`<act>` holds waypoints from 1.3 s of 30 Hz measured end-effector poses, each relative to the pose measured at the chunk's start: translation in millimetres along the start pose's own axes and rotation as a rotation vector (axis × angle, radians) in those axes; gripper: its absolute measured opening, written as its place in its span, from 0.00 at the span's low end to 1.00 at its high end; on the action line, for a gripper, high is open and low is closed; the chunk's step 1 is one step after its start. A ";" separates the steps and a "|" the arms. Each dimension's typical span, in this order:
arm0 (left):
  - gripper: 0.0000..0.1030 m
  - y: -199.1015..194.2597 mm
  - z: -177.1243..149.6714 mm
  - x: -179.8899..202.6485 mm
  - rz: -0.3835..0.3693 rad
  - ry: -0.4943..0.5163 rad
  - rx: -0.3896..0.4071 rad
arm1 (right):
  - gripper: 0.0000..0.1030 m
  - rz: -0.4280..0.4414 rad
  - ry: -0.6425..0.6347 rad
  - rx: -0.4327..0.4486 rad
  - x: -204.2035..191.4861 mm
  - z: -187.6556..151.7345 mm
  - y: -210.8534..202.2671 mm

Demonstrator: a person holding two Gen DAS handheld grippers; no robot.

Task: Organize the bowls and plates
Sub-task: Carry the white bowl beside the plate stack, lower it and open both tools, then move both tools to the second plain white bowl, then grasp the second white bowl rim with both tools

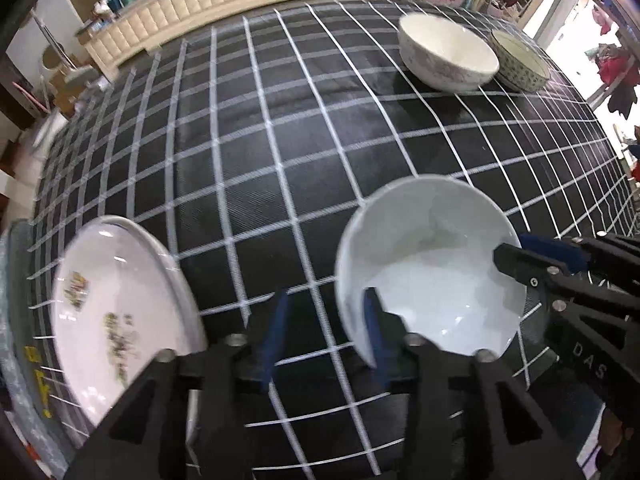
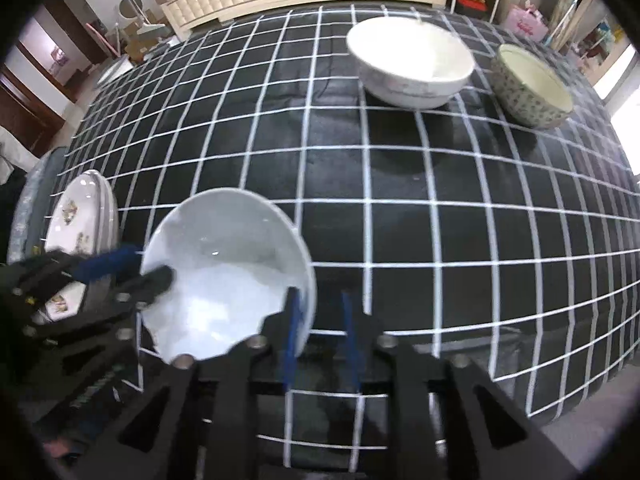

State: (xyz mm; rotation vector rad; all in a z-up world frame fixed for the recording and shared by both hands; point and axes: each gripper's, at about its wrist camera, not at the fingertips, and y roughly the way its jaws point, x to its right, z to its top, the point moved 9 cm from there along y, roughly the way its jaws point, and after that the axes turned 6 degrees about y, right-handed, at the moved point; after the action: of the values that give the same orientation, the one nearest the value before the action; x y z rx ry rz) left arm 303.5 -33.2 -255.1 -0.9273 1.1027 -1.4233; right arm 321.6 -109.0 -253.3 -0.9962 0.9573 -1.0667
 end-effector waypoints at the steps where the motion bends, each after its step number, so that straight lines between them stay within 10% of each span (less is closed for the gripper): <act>1: 0.44 -4.9 2.0 -4.2 0.007 -0.005 0.007 | 0.45 0.003 0.002 0.009 2.6 2.1 -3.1; 21: 0.44 -39.8 149.8 16.3 -0.025 0.074 0.076 | 0.51 -0.072 0.065 0.106 56.3 121.8 -44.8; 39: 0.44 39.1 229.6 30.2 -0.064 0.072 -0.031 | 0.50 -0.092 0.094 0.033 87.8 176.6 11.1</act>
State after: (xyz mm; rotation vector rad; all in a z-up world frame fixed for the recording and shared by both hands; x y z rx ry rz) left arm 528.7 -95.6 -231.1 -0.9469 1.1600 -1.5060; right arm 510.3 -162.3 -228.7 -0.9778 0.9745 -1.2114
